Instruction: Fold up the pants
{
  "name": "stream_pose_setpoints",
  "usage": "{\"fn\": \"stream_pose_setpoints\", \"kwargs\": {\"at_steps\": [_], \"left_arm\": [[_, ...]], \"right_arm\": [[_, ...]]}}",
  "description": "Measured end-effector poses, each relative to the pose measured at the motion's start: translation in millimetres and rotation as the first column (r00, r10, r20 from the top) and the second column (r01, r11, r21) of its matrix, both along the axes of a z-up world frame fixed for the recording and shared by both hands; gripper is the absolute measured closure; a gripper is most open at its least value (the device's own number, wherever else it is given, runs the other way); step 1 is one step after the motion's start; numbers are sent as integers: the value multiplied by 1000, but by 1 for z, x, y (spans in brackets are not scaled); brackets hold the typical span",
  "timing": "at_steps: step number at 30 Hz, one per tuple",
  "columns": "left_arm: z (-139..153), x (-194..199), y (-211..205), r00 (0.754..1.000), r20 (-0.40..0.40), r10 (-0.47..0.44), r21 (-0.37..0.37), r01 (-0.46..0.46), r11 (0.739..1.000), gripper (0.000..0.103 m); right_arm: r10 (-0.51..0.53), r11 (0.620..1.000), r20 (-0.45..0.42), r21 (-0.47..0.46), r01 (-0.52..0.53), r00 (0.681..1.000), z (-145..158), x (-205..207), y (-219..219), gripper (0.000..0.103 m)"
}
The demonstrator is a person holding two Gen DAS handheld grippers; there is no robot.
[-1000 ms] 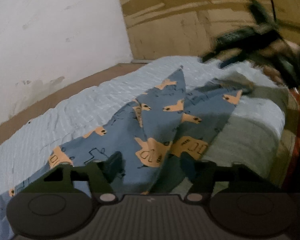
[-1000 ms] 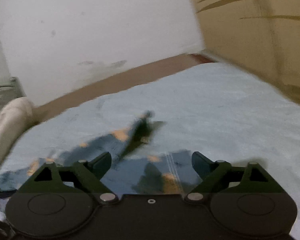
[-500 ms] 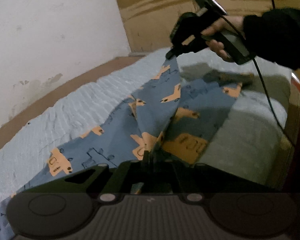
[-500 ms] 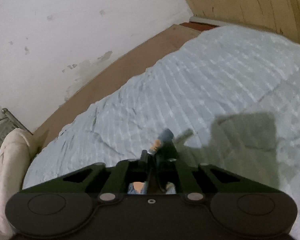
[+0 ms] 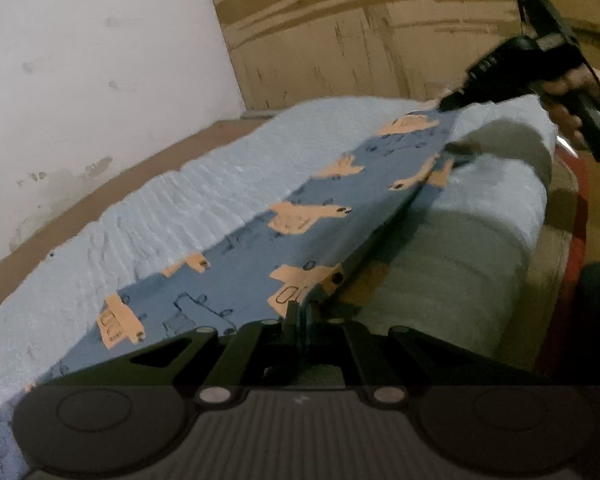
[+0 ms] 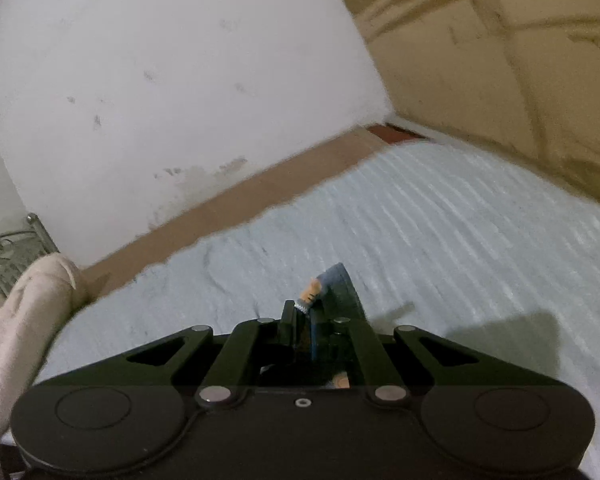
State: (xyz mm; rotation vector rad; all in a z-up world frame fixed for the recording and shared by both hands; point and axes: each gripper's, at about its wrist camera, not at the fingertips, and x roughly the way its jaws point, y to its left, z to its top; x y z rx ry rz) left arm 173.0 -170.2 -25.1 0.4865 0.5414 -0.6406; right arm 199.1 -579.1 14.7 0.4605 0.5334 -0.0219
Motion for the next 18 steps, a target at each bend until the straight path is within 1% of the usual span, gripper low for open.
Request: {"fn": "stream_pose_setpoints", "kwargs": {"at_steps": [2, 5, 6, 8, 11, 13, 15, 16, 17, 18], "left_arm": [[-5, -1, -2, 1000, -10, 2, 16, -1, 1000, 103], [-7, -3, -1, 1000, -11, 2, 22, -2, 1000, 103], [-6, -4, 0, 1000, -8, 3, 21, -3, 1000, 103], [-7, -2, 1, 1000, -11, 7, 23, -7, 1000, 103], [-12, 1, -1, 1000, -23, 15, 28, -14, 1000, 102], [-13, 1, 0, 999, -25, 20, 21, -19, 1000, 102], [-13, 1, 1, 999, -27, 18, 14, -18, 1000, 101], [-14, 1, 2, 999, -29, 17, 13, -17, 1000, 100], [-14, 2, 2, 999, -30, 17, 11, -16, 1000, 100], [-14, 2, 2, 999, -30, 17, 9, -17, 1000, 100]], "right_arm": [[-8, 1000, -35, -11, 7, 999, -18, -11, 0, 98], [-19, 999, -61, 27, 21, 998, -37, -16, -3, 98], [-23, 999, -56, 37, 25, 998, -39, -17, -4, 98], [-15, 999, -56, 28, 16, 998, -39, -19, -1, 98], [11, 1000, -120, -9, -12, 993, -45, -13, 5, 97], [15, 1000, -130, -6, -16, 991, -48, -10, 5, 95], [20, 1000, -109, 2, -20, 994, -45, -10, 4, 88], [19, 1000, -100, -19, -21, 995, -41, -10, 4, 77], [22, 999, -91, -47, -27, 996, -35, -8, 5, 68], [28, 997, -86, -70, -34, 996, -31, -4, 5, 65]]}}
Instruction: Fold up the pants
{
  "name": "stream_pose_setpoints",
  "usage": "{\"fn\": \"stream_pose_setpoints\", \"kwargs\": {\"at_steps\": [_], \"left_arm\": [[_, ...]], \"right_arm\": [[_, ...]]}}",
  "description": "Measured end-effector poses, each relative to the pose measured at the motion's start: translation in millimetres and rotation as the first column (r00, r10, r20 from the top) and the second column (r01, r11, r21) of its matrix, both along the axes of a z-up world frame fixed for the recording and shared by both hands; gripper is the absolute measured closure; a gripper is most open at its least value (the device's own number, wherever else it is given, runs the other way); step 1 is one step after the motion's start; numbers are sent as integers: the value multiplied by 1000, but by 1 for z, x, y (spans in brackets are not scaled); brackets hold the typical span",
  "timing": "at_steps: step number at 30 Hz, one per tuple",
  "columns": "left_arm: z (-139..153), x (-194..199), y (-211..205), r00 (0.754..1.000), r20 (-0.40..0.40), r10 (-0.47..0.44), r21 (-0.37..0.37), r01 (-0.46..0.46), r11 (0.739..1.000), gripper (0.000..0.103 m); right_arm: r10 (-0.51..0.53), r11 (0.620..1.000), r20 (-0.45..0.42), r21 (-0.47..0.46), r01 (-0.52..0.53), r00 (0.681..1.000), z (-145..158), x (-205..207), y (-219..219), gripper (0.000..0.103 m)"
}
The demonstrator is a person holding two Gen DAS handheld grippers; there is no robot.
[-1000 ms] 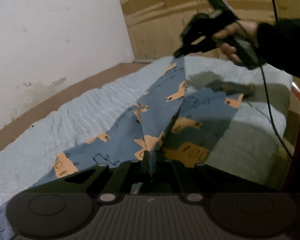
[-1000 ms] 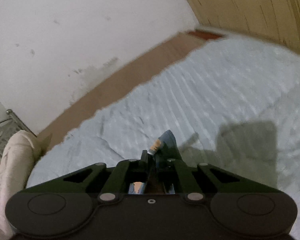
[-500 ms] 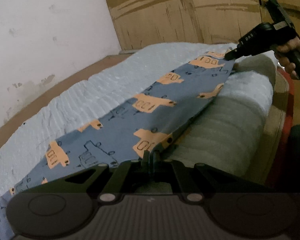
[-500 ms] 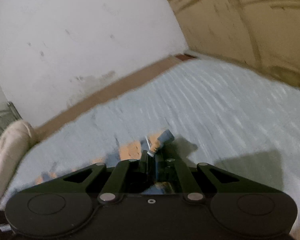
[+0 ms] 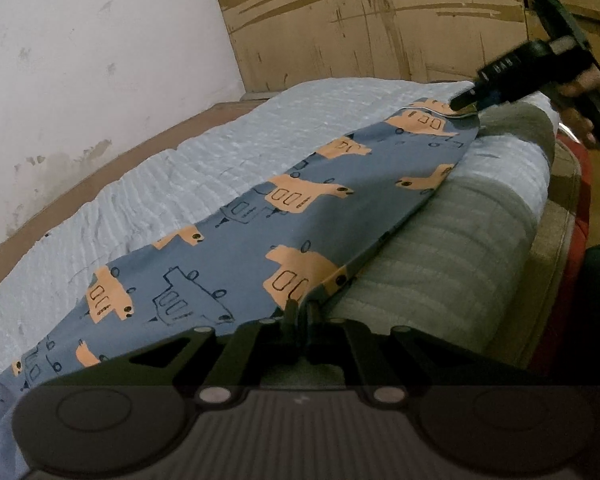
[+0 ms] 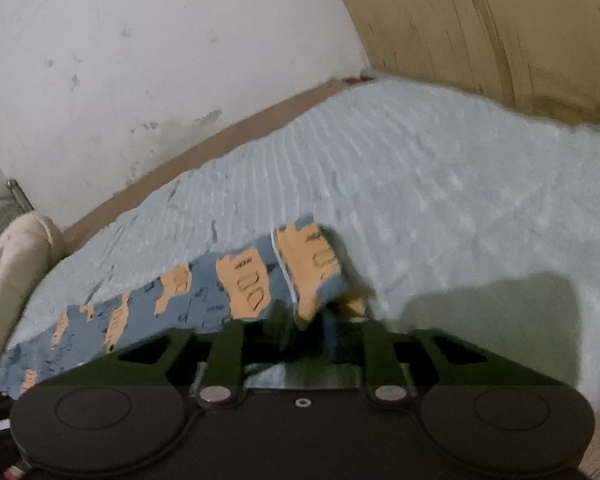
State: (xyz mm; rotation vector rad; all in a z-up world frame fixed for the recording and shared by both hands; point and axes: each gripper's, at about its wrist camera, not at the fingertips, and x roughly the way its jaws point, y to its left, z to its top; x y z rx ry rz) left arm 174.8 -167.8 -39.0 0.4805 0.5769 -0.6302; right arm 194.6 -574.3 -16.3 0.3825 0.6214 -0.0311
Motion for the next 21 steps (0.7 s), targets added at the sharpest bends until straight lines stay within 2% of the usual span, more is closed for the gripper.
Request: {"fn": "stream_pose_setpoints", "kwargs": {"at_steps": [4, 6, 7, 9, 10, 11, 14, 17, 21], "left_arm": [[-1, -2, -1, 1000, -2, 9, -5, -9, 1000, 100], [-2, -2, -1, 1000, -2, 11, -5, -11, 1000, 100], [-2, -2, -1, 1000, -3, 12, -6, -12, 1000, 100], [-1, -2, 0, 1000, -8, 17, -14, -17, 1000, 100], [-1, -1, 0, 1000, -12, 19, -19, -19, 1000, 99], [-1, -1, 1, 1000, -15, 22, -23, -22, 999, 99], [-1, 0, 1, 999, -17, 27, -29, -27, 999, 99], [-1, -1, 1, 999, -18, 31, -32, -31, 999, 99], [-1, -1, 0, 999, -18, 33, -29, -33, 999, 99]], "right_arm": [[17, 999, 29, -35, -16, 999, 15, 25, -8, 47], [36, 999, 9, -30, -35, 999, 15, 48, -13, 46], [44, 999, -12, -23, -44, 999, 14, 58, -15, 48], [72, 997, -70, 4, -72, 995, 7, 79, -16, 67], [81, 997, -79, 9, -81, 994, 7, 83, -15, 83], [93, 996, -83, 2, -93, 992, 7, 87, -12, 90], [139, 989, -70, -47, -142, 988, 13, 89, -1, 98], [148, 983, -30, -107, -150, 989, 24, 86, 9, 100], [109, 981, 20, -161, -105, 994, 32, 87, 9, 100]]}}
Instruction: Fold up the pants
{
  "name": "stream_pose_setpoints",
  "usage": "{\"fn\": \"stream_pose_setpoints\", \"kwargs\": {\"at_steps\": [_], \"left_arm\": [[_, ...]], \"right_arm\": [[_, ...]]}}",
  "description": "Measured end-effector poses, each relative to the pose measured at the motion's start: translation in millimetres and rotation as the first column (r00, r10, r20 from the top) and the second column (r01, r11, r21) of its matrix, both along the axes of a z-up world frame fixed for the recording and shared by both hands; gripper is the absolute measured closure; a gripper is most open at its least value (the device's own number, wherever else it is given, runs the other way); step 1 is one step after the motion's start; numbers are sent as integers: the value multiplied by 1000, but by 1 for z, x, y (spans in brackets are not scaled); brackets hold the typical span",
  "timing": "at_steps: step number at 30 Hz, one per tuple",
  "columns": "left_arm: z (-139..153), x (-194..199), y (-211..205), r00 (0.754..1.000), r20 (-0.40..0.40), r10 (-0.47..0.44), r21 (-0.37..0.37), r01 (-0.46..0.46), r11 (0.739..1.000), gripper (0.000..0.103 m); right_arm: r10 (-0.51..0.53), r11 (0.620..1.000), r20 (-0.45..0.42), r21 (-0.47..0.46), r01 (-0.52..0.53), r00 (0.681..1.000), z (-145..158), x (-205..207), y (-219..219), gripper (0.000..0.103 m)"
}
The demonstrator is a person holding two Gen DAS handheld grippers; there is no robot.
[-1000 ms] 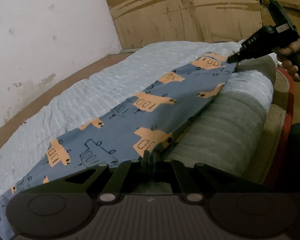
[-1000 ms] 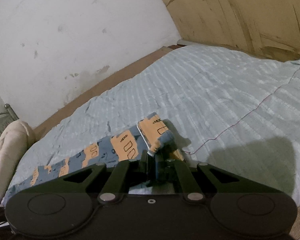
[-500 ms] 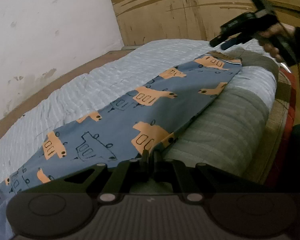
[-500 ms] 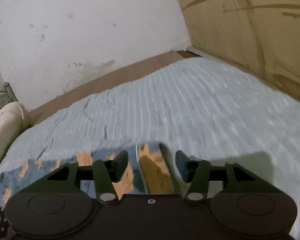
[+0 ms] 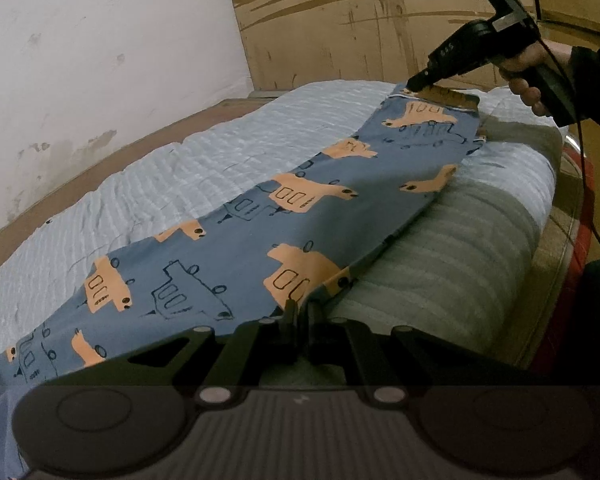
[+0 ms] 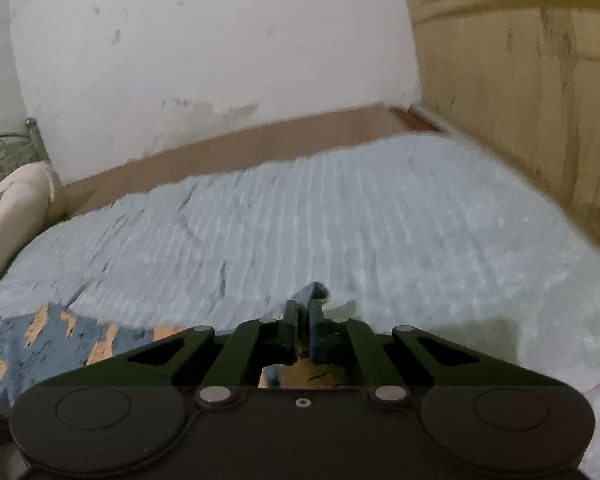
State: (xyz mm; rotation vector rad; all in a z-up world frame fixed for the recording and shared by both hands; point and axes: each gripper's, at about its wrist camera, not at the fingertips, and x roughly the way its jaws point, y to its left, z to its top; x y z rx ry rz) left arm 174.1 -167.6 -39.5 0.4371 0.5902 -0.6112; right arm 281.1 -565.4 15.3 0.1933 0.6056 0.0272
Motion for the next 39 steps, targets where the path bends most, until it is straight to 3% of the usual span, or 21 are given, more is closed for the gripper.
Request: {"fn": "stream_pose_setpoints", "kwargs": {"at_steps": [5, 6, 8, 9, 10, 13, 14, 20, 25, 27, 28, 30, 32, 33, 34, 39], "left_arm": [[1, 0, 0, 1000, -2, 1, -5, -1, 1000, 97], [1, 0, 1, 1000, -3, 2, -9, -2, 1000, 91], [3, 0, 3, 1000, -9, 1, -29, -2, 1000, 69], [4, -1, 5, 1000, -8, 7, -41, -8, 999, 48], [6, -1, 6, 1000, -1, 19, -52, -19, 998, 33], [11, -3, 11, 998, 12, 54, -92, -53, 994, 11], [13, -4, 13, 997, 16, 74, -107, -72, 992, 9], [17, -2, 35, 967, -14, 253, -154, -252, 955, 3], [14, 5, 54, 928, -80, 365, -189, -374, 908, 3], [15, 3, 61, 917, -95, 389, -206, -400, 893, 3], [16, 1, 64, 913, -100, 396, -213, -408, 888, 3], [16, 0, 67, 910, -101, 403, -217, -416, 883, 3], [17, -3, 69, 909, -97, 405, -212, -417, 884, 3], [19, -3, 69, 910, -93, 405, -207, -415, 886, 3], [19, -2, 68, 909, -88, 407, -199, -416, 887, 3], [21, 3, 73, 889, -79, 451, -186, -458, 869, 3]], "right_arm": [[-30, 999, -82, -39, 27, 996, -22, 5, -5, 99], [-37, 999, -93, -33, 34, 995, -28, 4, -8, 98], [-46, 999, -99, -3, 46, 994, -35, 0, -14, 84], [-51, 998, -95, 21, 53, 994, -36, -4, -18, 81], [-50, 997, -87, 48, 54, 995, -35, -11, -22, 71], [-48, 990, -65, 126, 55, 997, -31, -33, -32, 36], [-43, 987, -66, 150, 53, 997, -32, -41, -33, 30], [-38, 943, -87, 325, 65, 996, -43, -101, -37, 30], [-7, 957, -127, 288, 43, 992, -46, -88, -15, 31], [-38, 947, -132, 312, 78, 991, -54, -77, -11, 40], [-74, 938, -124, 329, 111, 990, -58, -72, -10, 49], [-165, 893, -101, 407, 192, 981, -68, -73, -17, 64], [-242, 841, -83, 478, 252, 967, -76, -78, -23, 87], [-261, 833, -73, 486, 263, 963, -77, -79, -25, 89], [-263, 838, -63, 479, 260, 963, -75, -79, -26, 90], [-217, 934, 72, 307, 185, 973, -30, -89, -15, 92]]}}
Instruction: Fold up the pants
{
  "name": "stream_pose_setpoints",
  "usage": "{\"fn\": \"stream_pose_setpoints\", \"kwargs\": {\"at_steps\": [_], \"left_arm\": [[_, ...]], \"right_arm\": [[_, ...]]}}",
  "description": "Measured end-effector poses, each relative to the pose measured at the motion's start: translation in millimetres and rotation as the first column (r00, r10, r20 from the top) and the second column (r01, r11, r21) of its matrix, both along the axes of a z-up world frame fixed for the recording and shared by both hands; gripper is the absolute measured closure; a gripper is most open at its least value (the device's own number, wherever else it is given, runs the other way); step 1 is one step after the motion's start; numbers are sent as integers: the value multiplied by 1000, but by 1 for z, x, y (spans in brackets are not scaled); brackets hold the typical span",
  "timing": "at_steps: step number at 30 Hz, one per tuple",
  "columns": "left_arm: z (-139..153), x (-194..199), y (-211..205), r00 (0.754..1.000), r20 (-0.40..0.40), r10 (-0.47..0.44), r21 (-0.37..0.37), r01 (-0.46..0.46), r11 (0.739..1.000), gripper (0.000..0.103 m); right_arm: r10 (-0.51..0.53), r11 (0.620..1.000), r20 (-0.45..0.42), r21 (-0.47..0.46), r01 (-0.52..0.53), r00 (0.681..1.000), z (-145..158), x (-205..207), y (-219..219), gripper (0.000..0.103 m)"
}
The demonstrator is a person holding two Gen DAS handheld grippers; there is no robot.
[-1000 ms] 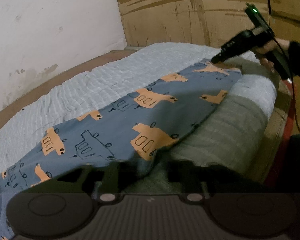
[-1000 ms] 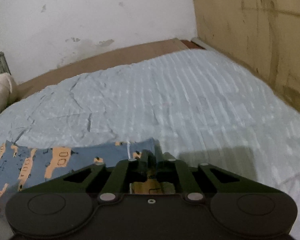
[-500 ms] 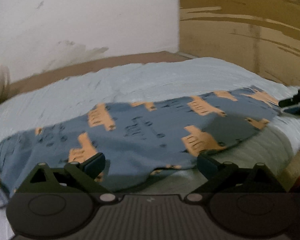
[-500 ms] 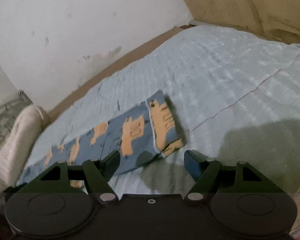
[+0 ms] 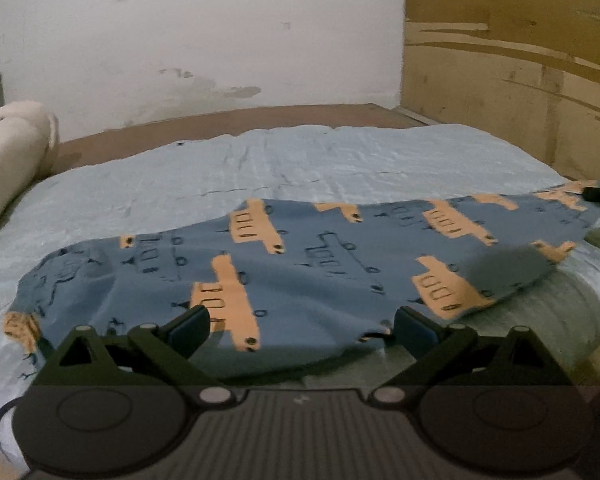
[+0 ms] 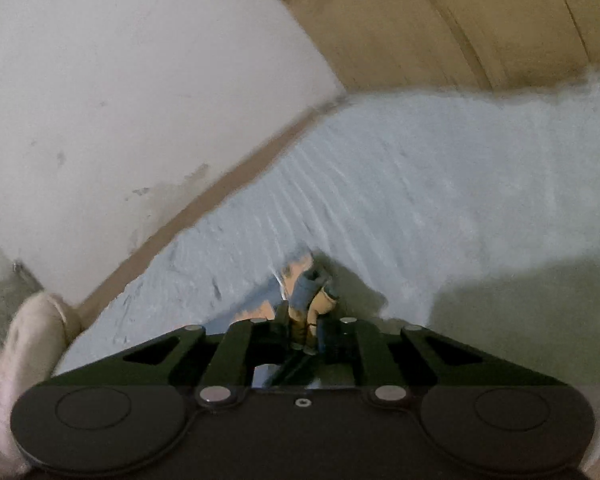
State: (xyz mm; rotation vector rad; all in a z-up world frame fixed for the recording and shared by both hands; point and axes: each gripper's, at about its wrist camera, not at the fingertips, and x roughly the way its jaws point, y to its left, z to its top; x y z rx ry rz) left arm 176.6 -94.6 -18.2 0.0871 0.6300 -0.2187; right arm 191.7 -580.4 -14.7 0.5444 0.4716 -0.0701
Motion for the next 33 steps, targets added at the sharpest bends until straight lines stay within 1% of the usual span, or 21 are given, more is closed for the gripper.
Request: {"fn": "stream_pose_setpoints", "kwargs": {"at_steps": [2, 5, 6, 7, 8, 9, 11, 12, 13, 14, 15, 16, 17, 18, 20, 23, 25, 27, 30, 32, 33], "left_arm": [[-2, 2, 5, 1000, -11, 8, 2, -8, 1000, 3], [-3, 3, 13, 999, -20, 31, 12, -31, 999, 3], [-2, 2, 17, 999, -15, 38, 12, -38, 999, 3], [0, 2, 21, 999, -10, 43, 8, -43, 999, 3], [3, 2, 27, 999, -4, 49, 3, -49, 999, 2], [6, 1, 32, 998, 3, 56, 0, -56, 998, 2], [14, 0, 44, 997, 20, 69, -6, -69, 998, 1], [19, -1, 50, 996, 31, 78, -10, -78, 997, 1], [25, -2, 57, 995, 40, 87, -12, -86, 996, 1], [32, -4, 64, 994, 53, 94, -12, -93, 996, 1], [40, -5, 72, 992, 71, 101, -7, -100, 995, 1], [48, -5, 79, 990, 91, 112, 1, -113, 994, 1], [57, -6, 88, 986, 112, 128, 7, -129, 992, 1], [66, -7, 99, 981, 129, 144, 13, -147, 989, 1], [78, -8, 122, 975, 141, 172, 18, -176, 984, 1], [79, -7, 151, 970, 127, 207, 41, -213, 976, 0], [71, -11, 167, 968, 110, 226, 66, -234, 970, 0], [56, -15, 181, 970, 80, 232, 62, -237, 970, 0], [32, -13, 198, 974, 12, 224, -9, -224, 974, 1], [19, -7, 209, 976, -17, 215, -74, -216, 974, 1], [14, -3, 213, 978, -25, 209, -104, -211, 972, 2]], "right_arm": [[2, 999, -11, -52, -2, 1000, 6, -2, 2, 92], [-30, 998, -83, -65, 24, 996, -14, 0, -4, 91], [-38, 998, -100, -62, 32, 994, -22, 2, -6, 91], [-40, 999, -114, -39, 36, 993, -31, 1, -9, 91], [-36, 999, -119, -8, 35, 992, -37, 0, -12, 89], [-32, 1000, -115, -2, 32, 993, -38, -1, -12, 89], [-22, 1000, -105, 4, 23, 994, -33, -7, -11, 78], [-28, 1000, -105, -5, 28, 994, -29, -10, -10, 74], [-39, 999, -107, -27, 36, 993, -25, -13, -8, 67], [-48, 998, -105, -50, 43, 993, -20, -17, -6, 58], [-58, 996, -100, -71, 51, 993, -15, -22, -2, 51], [-62, 995, -94, -86, 54, 994, -9, -25, 2, 38], [-59, 994, -83, -101, 51, 995, -4, -28, 7, 27], [-49, 992, -71, -120, 40, 996, 2, -31, 15, 24], [-11, 990, -55, -139, 3, 998, 8, -26, 33, 18], [100, 984, -34, -145, -104, 994, 16, -15, 68, 2], [189, 970, -24, -148, -191, 982, 18, -7, 98, 1], [278, 948, -20, -155, -278, 960, 17, 3, 128, 1], [379, 913, -22, -155, -377, 925, 13, 20, 169, 1], [426, 893, -27, -147, -425, 904, 10, 30, 196, 1], [446, 884, -30, -141, -446, 894, 7, 36, 209, 1]]}}
